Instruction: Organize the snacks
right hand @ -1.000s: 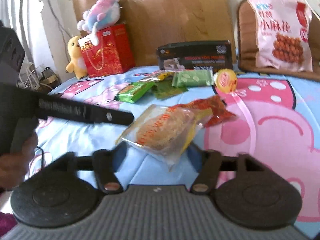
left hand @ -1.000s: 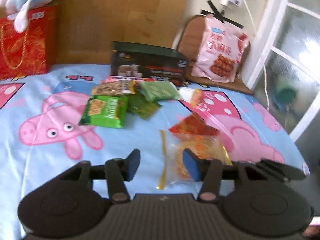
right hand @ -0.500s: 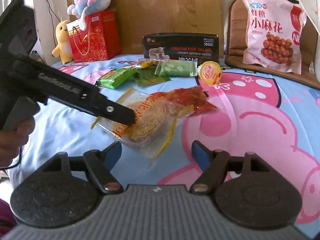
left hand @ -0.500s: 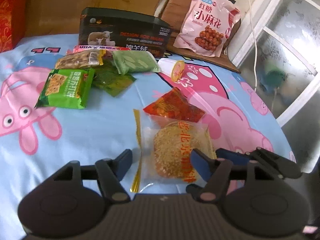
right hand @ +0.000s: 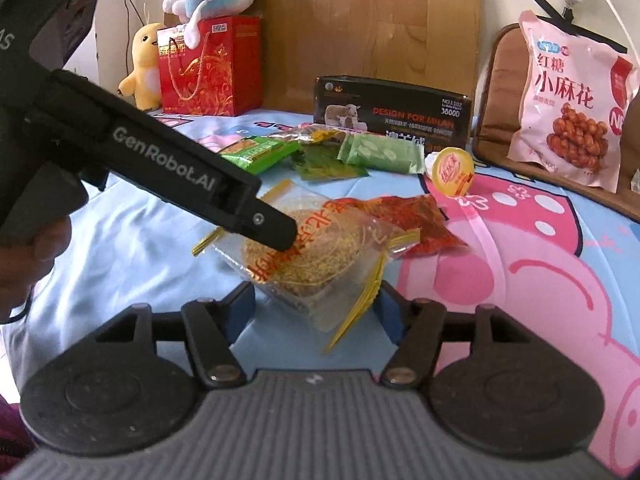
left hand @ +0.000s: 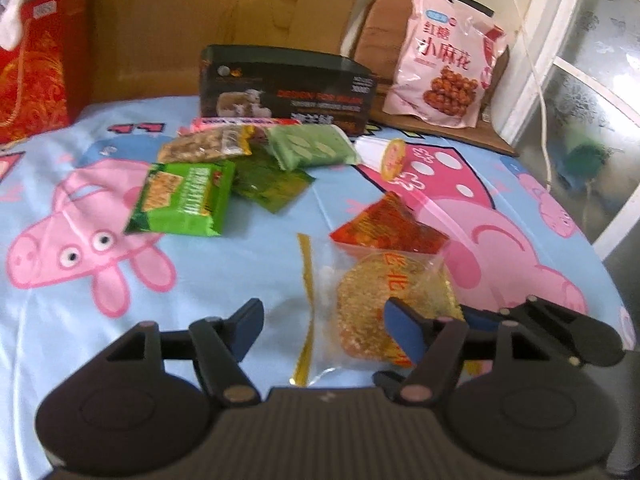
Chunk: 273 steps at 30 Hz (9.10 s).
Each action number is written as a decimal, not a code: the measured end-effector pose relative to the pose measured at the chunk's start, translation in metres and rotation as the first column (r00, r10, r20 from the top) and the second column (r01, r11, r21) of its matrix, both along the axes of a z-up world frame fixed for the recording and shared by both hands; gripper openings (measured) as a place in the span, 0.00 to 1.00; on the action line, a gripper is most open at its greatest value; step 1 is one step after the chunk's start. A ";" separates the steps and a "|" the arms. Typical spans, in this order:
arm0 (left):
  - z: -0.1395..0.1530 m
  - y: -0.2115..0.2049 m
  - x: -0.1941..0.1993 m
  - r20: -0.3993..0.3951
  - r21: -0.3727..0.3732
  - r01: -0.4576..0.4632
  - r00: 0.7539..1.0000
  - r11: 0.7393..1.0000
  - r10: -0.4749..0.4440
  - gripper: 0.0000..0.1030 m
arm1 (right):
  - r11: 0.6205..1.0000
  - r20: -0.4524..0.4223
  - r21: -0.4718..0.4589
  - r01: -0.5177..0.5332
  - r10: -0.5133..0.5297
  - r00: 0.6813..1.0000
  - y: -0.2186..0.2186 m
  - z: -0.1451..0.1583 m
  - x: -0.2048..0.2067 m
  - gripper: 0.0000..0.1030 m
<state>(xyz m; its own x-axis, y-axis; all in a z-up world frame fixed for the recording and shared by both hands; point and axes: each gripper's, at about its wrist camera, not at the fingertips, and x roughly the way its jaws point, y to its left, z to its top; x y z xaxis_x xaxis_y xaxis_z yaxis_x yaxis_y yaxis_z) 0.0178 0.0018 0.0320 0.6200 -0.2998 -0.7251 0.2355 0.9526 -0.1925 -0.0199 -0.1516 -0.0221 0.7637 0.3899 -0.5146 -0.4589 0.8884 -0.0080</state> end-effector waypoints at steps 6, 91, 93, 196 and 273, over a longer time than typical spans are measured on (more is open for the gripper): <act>0.004 0.007 -0.003 0.036 0.047 -0.053 0.998 0.997 0.052 0.65 | 1.000 0.001 0.002 0.011 -0.011 1.000 0.000 0.000 -0.001 0.66; 0.081 0.066 0.209 0.175 -0.199 -0.077 0.978 0.977 0.112 0.39 | 0.989 0.016 0.150 -0.003 0.001 1.000 -0.023 0.083 0.218 0.45; 0.076 0.083 0.188 0.153 -0.221 -0.094 0.980 0.971 0.130 0.39 | 0.985 -0.034 0.173 -0.007 0.014 0.999 -0.031 0.077 0.203 0.44; 0.005 0.039 -0.027 -0.033 -0.251 0.053 0.997 0.967 -0.063 0.36 | 0.989 0.037 0.026 -0.143 0.142 0.989 0.021 0.004 -0.018 0.43; -0.024 0.068 0.038 0.159 -0.144 -0.085 0.981 0.986 0.108 0.50 | 0.984 -0.006 0.164 -0.066 0.068 0.998 0.010 0.012 0.094 0.54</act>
